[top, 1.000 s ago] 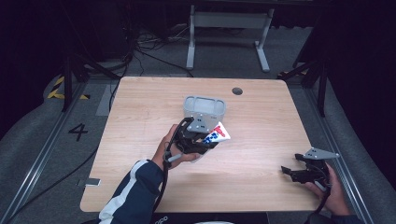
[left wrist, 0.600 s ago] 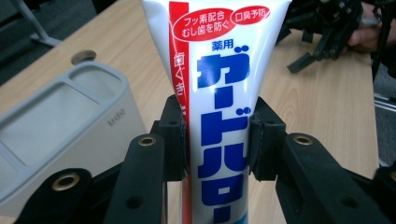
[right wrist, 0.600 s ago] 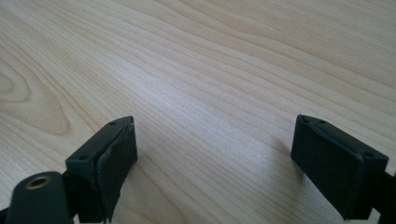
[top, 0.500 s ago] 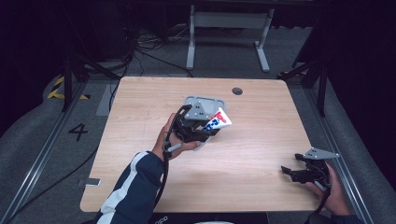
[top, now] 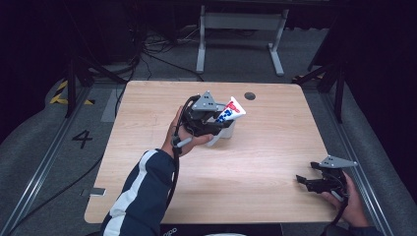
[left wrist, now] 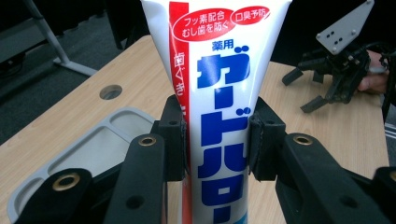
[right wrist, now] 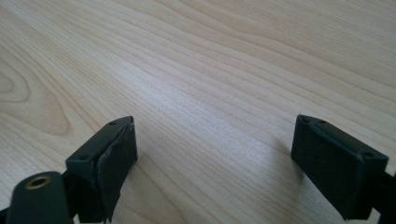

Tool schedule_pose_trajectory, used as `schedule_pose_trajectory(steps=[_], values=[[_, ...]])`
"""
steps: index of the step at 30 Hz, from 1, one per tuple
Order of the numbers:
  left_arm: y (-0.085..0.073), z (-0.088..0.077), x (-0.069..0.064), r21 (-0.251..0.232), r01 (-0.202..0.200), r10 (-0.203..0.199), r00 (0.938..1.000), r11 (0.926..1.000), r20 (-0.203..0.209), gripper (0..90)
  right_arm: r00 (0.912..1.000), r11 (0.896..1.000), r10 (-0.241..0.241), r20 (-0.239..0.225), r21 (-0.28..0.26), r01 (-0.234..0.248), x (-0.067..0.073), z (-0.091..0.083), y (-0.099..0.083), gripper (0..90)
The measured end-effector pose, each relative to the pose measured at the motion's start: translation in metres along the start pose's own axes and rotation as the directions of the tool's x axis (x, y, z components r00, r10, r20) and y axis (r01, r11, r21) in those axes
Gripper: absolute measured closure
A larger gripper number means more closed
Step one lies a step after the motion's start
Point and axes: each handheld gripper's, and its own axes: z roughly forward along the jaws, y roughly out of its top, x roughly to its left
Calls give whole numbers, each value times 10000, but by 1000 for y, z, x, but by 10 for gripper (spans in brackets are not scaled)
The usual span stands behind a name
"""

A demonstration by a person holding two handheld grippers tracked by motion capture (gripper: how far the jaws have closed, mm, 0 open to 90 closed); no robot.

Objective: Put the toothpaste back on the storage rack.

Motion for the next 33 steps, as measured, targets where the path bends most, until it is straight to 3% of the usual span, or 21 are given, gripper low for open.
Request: schedule_pose_trajectory(steps=[17,33], values=[[5,9,22,-468,458,-475,9982,9979,-364,651,10000,10000,0,0,-2,0,0,0,0,148],[8,19,38,-900,655,-719,9949,9938,-706,651,10000,10000,1,-1,0,-1,0,0,0,148]])
